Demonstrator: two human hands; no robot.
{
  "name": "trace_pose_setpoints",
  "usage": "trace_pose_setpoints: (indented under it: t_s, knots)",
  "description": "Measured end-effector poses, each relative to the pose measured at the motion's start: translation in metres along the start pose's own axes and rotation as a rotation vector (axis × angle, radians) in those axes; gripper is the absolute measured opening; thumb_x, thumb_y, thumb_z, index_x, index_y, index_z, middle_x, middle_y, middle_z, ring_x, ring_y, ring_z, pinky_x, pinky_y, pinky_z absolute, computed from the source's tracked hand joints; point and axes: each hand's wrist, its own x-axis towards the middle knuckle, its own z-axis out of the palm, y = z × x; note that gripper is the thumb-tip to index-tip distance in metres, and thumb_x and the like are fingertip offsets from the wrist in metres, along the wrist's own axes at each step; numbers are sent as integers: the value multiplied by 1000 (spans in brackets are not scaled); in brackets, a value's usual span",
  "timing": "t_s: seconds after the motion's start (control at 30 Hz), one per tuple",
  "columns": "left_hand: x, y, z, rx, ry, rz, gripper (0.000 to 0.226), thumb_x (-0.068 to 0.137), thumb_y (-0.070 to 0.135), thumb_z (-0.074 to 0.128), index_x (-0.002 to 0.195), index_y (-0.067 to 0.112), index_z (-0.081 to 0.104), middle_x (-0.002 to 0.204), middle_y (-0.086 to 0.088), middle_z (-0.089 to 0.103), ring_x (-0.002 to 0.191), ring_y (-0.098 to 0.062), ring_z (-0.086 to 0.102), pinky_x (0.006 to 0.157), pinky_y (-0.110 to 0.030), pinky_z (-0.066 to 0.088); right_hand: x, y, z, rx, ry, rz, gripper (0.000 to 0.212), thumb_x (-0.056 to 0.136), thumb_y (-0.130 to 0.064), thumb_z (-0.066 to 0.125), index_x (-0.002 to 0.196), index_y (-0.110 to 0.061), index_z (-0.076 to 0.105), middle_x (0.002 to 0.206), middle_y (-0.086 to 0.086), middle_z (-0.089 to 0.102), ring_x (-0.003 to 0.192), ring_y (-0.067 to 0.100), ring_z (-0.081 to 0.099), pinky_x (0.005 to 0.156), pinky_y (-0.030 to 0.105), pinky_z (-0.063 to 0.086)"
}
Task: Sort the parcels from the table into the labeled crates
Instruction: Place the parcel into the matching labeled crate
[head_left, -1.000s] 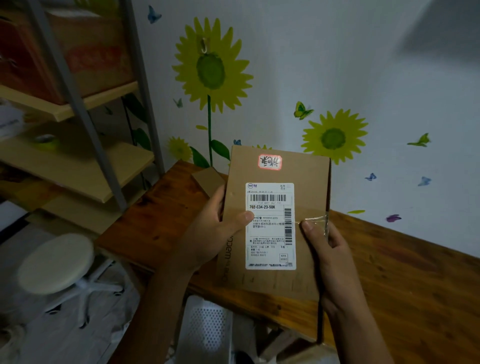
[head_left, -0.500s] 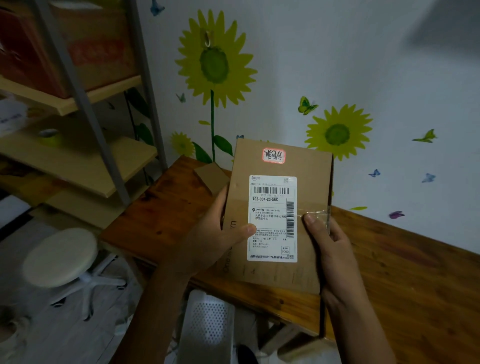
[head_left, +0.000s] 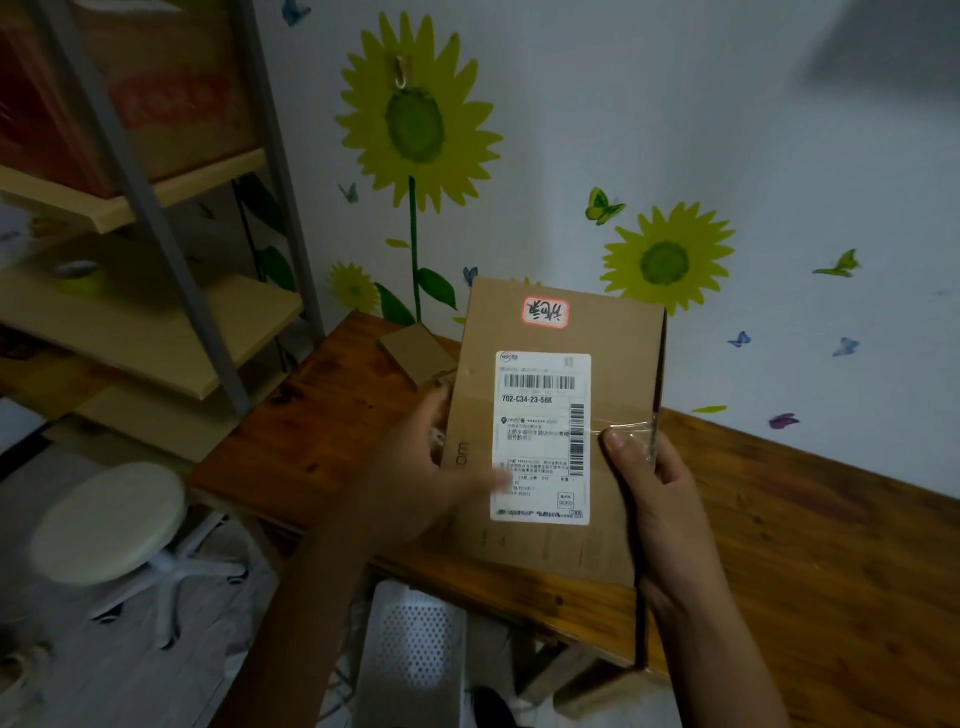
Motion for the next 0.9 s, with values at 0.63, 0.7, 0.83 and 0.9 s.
trace_pose_setpoints:
  t_s: [0.63, 0.7, 0.83, 0.9]
  knots:
    - [56, 22, 84, -48, 7, -46, 28, 88, 40, 73, 113, 38, 61, 103, 20, 74, 96, -6, 72, 91, -44, 57, -1, -6, -65, 64, 136, 26, 39, 80, -36, 69, 114, -17, 66, 106, 11, 77, 100, 33, 74, 89, 51, 58]
    - [59, 29, 110, -42, -17, -16, 27, 87, 39, 74, 111, 38, 62, 102, 21, 74, 95, -5, 72, 89, -40, 57, -7, -10, -91, 86, 165, 28, 41, 80, -37, 69, 116, -17, 65, 107, 11, 77, 100, 33, 74, 90, 54, 57]
    - [59, 55, 191, -63, -102, 11, 24, 89, 37, 71, 111, 35, 62, 101, 16, 75, 89, -3, 73, 74, -25, 56, -26, -27, -164, 116, 259, 0, 35, 88, -35, 67, 119, -19, 64, 109, 11, 76, 101, 32, 74, 94, 58, 56]
    - [58, 65, 230, -59, -117, 13, 28, 90, 41, 69, 116, 33, 61, 102, 12, 76, 88, -5, 73, 73, -27, 56, -36, -33, -198, 116, 307, -15, 29, 93, -33, 64, 120, -20, 64, 110, 10, 76, 101, 31, 74, 95, 58, 55]
